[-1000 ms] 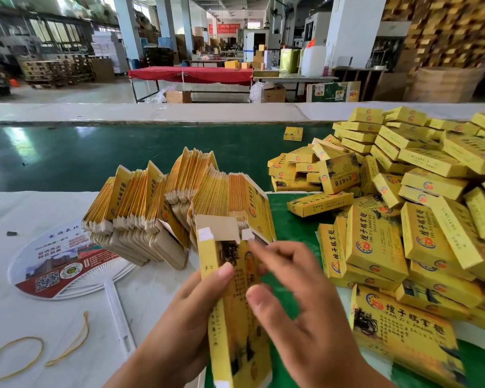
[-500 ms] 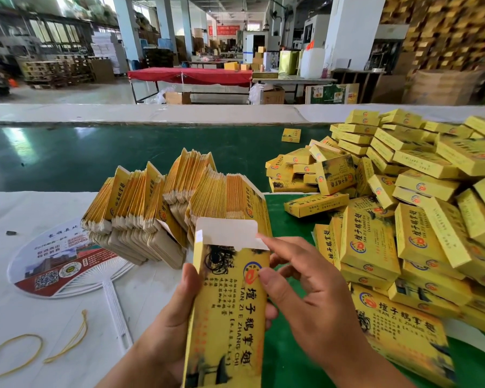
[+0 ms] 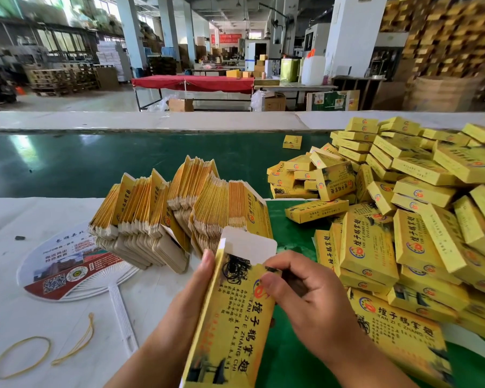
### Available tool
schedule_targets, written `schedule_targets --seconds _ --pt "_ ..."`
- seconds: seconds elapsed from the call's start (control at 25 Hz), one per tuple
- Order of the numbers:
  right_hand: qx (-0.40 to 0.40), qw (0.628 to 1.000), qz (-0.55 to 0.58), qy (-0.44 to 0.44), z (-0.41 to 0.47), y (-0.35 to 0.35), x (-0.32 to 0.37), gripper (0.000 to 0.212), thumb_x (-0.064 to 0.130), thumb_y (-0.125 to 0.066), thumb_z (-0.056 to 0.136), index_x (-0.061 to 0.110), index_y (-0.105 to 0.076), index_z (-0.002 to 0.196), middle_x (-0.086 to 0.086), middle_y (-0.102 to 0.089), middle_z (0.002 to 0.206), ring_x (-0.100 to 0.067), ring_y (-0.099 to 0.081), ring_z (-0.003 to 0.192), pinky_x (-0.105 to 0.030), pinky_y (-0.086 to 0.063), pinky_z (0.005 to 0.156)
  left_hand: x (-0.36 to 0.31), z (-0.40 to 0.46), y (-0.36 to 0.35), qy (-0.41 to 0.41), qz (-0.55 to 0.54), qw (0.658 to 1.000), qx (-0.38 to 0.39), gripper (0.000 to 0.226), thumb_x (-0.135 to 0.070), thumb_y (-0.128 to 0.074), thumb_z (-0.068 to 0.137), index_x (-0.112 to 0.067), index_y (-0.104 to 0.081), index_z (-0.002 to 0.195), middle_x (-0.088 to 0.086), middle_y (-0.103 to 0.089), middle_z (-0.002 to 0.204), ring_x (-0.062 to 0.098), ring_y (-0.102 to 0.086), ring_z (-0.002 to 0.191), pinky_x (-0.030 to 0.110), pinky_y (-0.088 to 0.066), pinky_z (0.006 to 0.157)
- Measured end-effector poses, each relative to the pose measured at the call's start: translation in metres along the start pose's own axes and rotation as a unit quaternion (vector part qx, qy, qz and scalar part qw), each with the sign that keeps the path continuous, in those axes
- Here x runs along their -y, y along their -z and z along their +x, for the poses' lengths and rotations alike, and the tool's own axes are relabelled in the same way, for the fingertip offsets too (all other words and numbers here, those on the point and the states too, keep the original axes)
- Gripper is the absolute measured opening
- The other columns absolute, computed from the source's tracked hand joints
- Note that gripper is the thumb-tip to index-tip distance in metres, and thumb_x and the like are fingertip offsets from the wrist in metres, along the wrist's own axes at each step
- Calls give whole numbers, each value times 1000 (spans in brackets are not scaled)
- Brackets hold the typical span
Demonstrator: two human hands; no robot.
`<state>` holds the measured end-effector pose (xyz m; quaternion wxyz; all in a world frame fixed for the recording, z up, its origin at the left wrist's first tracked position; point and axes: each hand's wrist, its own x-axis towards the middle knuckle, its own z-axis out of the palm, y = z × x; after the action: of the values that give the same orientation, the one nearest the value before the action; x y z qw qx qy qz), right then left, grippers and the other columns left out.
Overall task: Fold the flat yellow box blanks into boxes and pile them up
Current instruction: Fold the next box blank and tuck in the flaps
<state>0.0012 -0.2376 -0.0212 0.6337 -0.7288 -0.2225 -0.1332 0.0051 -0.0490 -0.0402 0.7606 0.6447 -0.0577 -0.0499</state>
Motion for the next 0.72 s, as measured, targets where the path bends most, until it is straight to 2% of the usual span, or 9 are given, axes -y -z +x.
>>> schedule_targets --seconds 0.04,0.12,0.2,0.24,0.4,0.52,0.6,0.72 --pt "-23 999 -30 14 0 1 0 21 42 -63 88 22 -70 89 5 -69 75 -14 -66 68 -27 -53 59 -1 5 -1 -31 14 999 12 34 -69 -59 75 -41 -74 88 5 -75 93 18 -71 82 37 -59 73" --pt "-52 997 -49 31 1 4 1 18 39 -62 88 24 -71 88 11 -70 74 -9 -66 68 -17 -49 59 -6 9 -6 -136 8 991 3 21 -48 -69 82 -32 -69 96 11 -75 86 19 -71 73 29 -58 60" --pt "-60 996 -62 28 2 5 4 17 40 -62 87 26 -71 87 13 -69 73 -8 -65 67 -12 -46 59 -10 9 -7 -187 0 982 -11 33 -24 -77 81 -23 -61 110 17 -73 88 26 -73 74 32 -59 61" --pt "-58 996 -65 23 2 5 4 17 41 -62 87 27 -71 87 12 -70 73 -10 -66 68 -14 -48 60 -7 11 -7 -198 0 980 -3 42 -20 -81 76 -24 -60 113 18 -72 90 28 -74 75 36 -60 61" --pt "-50 996 -74 27 2 4 3 19 42 -62 87 25 -70 85 8 -70 72 -15 -67 69 -28 -53 61 -2 12 -7 -188 18 981 43 49 -28 -85 72 -22 -62 115 17 -71 94 37 -73 79 45 -61 63" --pt "-41 996 -80 30 2 5 3 22 40 -62 88 20 -69 83 11 -65 67 -7 -59 60 -15 -43 55 -1 14 -2 -165 21 984 70 44 -31 -87 70 -17 -64 104 18 -70 86 33 -72 74 43 -60 63" --pt "-35 996 -79 31 3 5 3 22 36 -62 89 18 -68 79 15 -61 63 -3 -54 56 -9 -37 54 1 15 0 -146 37 986 74 38 -35 -88 69 -17 -64 92 25 -66 79 37 -69 71 43 -60 60" --pt "-17 997 -74 23 4 7 1 29 36 -61 90 16 -63 70 9 -57 58 -4 -50 53 -14 -37 52 5 16 1 -139 75 984 83 35 -44 -85 71 -17 -62 75 29 -61 70 47 -65 64 38 -54 53"
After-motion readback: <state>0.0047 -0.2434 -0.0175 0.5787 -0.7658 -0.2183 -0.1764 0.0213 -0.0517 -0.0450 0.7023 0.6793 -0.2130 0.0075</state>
